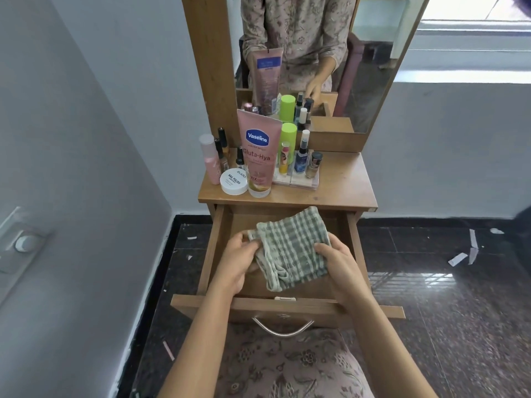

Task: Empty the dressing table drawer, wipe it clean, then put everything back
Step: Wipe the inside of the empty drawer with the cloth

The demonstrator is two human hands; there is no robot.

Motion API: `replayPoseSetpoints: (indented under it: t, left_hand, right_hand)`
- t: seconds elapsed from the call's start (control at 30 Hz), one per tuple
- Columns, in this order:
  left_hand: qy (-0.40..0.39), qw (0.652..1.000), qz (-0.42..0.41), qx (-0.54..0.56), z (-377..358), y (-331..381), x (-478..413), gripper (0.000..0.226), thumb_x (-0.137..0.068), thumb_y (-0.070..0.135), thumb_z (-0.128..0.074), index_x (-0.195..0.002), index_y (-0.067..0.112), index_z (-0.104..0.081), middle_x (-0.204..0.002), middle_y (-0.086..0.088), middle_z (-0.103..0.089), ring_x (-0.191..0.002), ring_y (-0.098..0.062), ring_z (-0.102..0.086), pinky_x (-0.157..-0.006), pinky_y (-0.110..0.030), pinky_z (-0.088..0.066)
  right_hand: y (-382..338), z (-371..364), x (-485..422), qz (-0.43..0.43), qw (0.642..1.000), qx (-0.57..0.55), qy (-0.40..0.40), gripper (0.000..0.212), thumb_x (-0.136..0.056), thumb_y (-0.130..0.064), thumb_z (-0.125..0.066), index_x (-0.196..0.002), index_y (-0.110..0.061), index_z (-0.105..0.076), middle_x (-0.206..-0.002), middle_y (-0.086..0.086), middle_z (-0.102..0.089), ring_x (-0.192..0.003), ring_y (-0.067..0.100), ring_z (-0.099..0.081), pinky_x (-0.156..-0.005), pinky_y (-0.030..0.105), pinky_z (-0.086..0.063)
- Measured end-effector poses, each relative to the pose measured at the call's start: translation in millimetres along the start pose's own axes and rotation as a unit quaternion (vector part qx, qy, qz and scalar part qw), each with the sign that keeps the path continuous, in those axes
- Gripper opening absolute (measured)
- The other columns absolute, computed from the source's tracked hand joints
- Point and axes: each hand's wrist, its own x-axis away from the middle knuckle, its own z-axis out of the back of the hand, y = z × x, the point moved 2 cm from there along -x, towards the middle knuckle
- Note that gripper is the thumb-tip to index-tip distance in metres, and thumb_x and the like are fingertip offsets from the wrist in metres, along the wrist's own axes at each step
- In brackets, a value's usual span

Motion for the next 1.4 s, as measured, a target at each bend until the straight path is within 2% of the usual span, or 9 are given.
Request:
replayPoseSetpoints:
  t: [0.13,0.3,0.4,0.5,0.57,0.67,0.9,1.2,1.4]
  left_hand:
    - [-0.049,0.997,0.014,0.052,-11.1,4.1,5.6,0.026,-0.094,0.027,-0.058,-0.115,0.011,-0.057,-0.104,-0.011,-0.07,-0.098,-0.022,-0.067,-0.086,-0.042,-0.056]
    - [-0.05,0.997,-0.008,0.05,-23.5,8.0,12.1,0.029,-0.092,0.035,-0.059,-0.113,0.015,-0.057,-0.105,-0.01,-0.07,-0.091,-0.02,-0.068,-0.065,-0.028,-0.057]
    - [-0.081,0.994,0.0,0.071,-22.2,6.5,13.4,0.033,-0.096,0.036,-0.051,-0.12,0.012,-0.055,-0.112,-0.013,-0.068,-0.094,-0.024,-0.068,-0.072,-0.034,-0.059]
    - [-0.031,0.996,-0.08,-0.04,-3.9,10.1,14.0,0.026,-0.096,0.035,-0.052,-0.115,0.018,-0.057,-0.112,-0.002,-0.068,-0.095,-0.015,-0.069,-0.084,-0.031,-0.056]
    - [0.102,0.932,-0.228,-0.264,16.4,18.7,15.4,0.017,-0.094,0.035,-0.055,-0.107,0.024,-0.058,-0.101,0.013,-0.066,-0.087,-0.002,-0.064,-0.078,-0.017,-0.05]
    - [0.219,0.853,-0.337,-0.331,40.4,23.2,13.9,0.015,-0.096,0.016,-0.053,-0.108,0.013,-0.061,-0.099,0.004,-0.067,-0.088,-0.008,-0.063,-0.08,-0.018,-0.048]
    - [0.244,0.854,-0.256,-0.381,49.3,10.4,-2.0,0.03,-0.093,-0.002,-0.046,-0.121,0.004,-0.055,-0.125,-0.012,-0.053,-0.112,-0.023,-0.054,-0.088,-0.021,-0.038]
    - [0.242,0.906,-0.183,-0.294,55.3,11.4,-2.2,0.041,-0.094,-0.007,-0.042,-0.132,0.008,-0.05,-0.128,-0.01,-0.058,-0.116,-0.023,-0.056,-0.101,-0.034,-0.044]
    - [0.243,0.9,-0.18,-0.314,53.9,11.1,-2.2,0.043,-0.093,-0.007,-0.042,-0.133,0.009,-0.049,-0.121,-0.01,-0.059,-0.099,-0.013,-0.055,-0.092,-0.028,-0.045]
  right_hand:
    - [4.3,-15.8,-1.9,0.091,0.973,0.207,-0.048,0.045,-0.095,-0.008,-0.044,-0.125,-0.041,-0.053,-0.115,-0.012,-0.066,-0.103,0.003,-0.062,-0.086,0.022,-0.051]
    - [6.4,-35.8,3.9,0.143,0.917,0.366,-0.074,0.057,-0.08,-0.037,-0.072,-0.128,-0.03,-0.041,-0.107,-0.012,-0.064,-0.093,0.002,-0.063,-0.076,0.014,-0.049]
    - [3.8,-35.2,-2.8,0.149,0.91,0.387,-0.023,0.044,-0.078,-0.026,-0.073,-0.108,-0.022,-0.042,-0.097,-0.008,-0.064,-0.086,0.011,-0.065,-0.068,0.021,-0.052]
    - [-7.5,-21.8,-15.8,0.134,0.909,0.396,0.013,0.019,-0.088,-0.01,-0.059,-0.102,-0.018,-0.049,-0.093,-0.005,-0.062,-0.077,0.01,-0.062,-0.051,0.007,-0.042]
    - [-14.2,-9.2,-25.8,0.136,0.886,0.441,0.051,0.013,-0.091,-0.007,-0.052,-0.102,-0.013,-0.053,-0.094,0.003,-0.064,-0.072,0.015,-0.058,-0.05,0.015,-0.043]
    - [-15.2,1.2,-40.2,0.143,0.828,0.534,0.091,0.016,-0.086,0.003,-0.041,-0.092,-0.01,-0.049,-0.092,0.015,-0.063,-0.073,0.032,-0.055,-0.06,0.032,-0.041]
    - [-7.2,2.2,-73.1,0.071,0.773,0.623,0.095,0.024,-0.087,0.007,-0.04,-0.101,0.004,-0.059,-0.101,0.021,-0.061,-0.093,0.039,-0.06,-0.065,0.032,-0.037]
    - [-6.0,-16.3,-96.5,0.056,0.756,0.647,0.083,0.03,-0.091,0.006,-0.039,-0.111,0.004,-0.061,-0.109,0.02,-0.064,-0.104,0.037,-0.061,-0.082,0.037,-0.049]
    - [10.5,-51.7,-86.5,0.096,0.727,0.68,-0.032,0.034,-0.091,0.008,-0.036,-0.115,0.002,-0.059,-0.114,0.022,-0.061,-0.107,0.04,-0.06,-0.091,0.04,-0.047]
